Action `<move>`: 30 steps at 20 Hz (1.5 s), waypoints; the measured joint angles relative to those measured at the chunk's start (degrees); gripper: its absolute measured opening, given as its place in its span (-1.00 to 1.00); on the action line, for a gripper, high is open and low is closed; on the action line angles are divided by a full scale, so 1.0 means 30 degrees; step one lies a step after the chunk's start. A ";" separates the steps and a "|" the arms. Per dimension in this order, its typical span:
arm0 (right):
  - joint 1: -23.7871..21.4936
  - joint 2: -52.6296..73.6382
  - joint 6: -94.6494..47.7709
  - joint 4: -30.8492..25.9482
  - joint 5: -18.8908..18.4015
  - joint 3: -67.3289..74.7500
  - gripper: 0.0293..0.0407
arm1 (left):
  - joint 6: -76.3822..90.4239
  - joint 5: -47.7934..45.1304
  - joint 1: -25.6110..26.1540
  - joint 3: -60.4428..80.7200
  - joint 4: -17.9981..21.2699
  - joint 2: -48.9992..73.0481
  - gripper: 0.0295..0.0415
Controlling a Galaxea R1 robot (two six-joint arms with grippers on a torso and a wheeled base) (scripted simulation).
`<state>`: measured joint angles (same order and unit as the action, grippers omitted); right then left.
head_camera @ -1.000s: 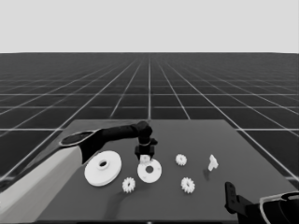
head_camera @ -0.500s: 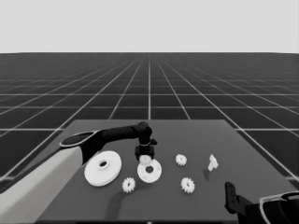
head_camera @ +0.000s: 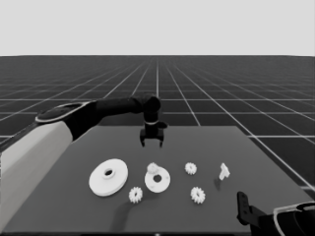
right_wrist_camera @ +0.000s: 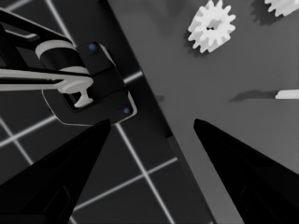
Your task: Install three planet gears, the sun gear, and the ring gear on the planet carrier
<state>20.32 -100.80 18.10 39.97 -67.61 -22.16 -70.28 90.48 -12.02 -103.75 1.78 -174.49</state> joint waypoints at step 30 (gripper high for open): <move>0.0000 0.0000 0.0000 0.0000 0.0000 0.0000 0.61 | -0.5110 -0.0808 0.9084 1.1183 -0.9099 0.6270 -0.72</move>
<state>20.32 -100.80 18.10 39.97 -67.61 -22.16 -85.61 88.05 15.24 -70.20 -25.52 -155.68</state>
